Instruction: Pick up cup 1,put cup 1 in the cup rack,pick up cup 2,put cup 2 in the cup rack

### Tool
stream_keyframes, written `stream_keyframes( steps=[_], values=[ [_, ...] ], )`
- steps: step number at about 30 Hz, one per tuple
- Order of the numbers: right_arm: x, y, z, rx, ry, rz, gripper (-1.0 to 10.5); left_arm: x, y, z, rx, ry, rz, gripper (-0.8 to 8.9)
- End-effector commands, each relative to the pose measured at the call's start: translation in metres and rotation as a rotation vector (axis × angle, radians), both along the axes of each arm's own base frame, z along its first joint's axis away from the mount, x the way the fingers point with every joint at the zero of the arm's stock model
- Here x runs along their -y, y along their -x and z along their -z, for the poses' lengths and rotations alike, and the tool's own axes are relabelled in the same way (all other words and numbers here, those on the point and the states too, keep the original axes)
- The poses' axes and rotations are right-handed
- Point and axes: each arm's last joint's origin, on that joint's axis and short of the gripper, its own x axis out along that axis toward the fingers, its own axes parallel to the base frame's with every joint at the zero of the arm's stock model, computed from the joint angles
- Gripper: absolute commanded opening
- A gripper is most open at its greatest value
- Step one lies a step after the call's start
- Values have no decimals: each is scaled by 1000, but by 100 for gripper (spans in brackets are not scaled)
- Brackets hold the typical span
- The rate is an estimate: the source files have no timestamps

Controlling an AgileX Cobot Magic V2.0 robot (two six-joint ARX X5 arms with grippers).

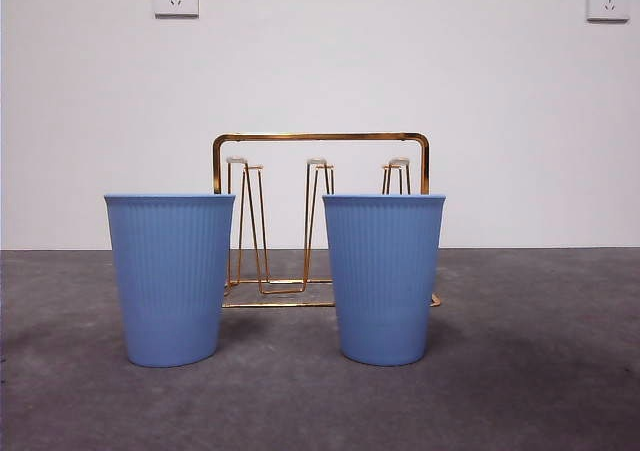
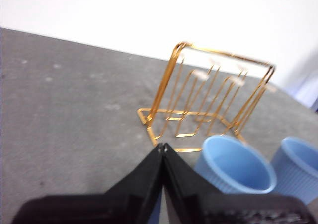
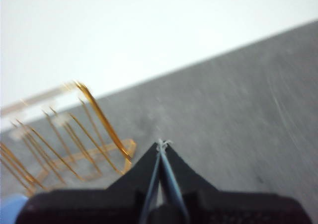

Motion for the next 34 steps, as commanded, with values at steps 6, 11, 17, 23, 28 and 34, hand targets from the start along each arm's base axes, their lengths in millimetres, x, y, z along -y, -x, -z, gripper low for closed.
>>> stream_keyframes(
  steps=[6, 11, 17, 23, 28, 34],
  values=[
    [-2, 16, -66, -50, -26, -94, -10, 3, 17, -46, -33, 73, 110, -6],
    [-4, 25, -109, -164, 54, -176, -9, 5, 29, -75, -101, 85, 207, -6],
    [-6, 28, -148, -323, 176, -282, -9, 6, 38, -107, -168, 63, 256, -6],
    [-6, 26, -166, -498, 283, -369, -9, 6, 45, -133, -264, -41, 281, -6],
    [-8, 20, -171, -602, 318, -456, -9, 6, 43, -145, -347, -110, 313, -6],
    [-9, 11, -170, -655, 299, -491, 1, 7, 35, -146, -395, -114, 334, -3]
  ],
)
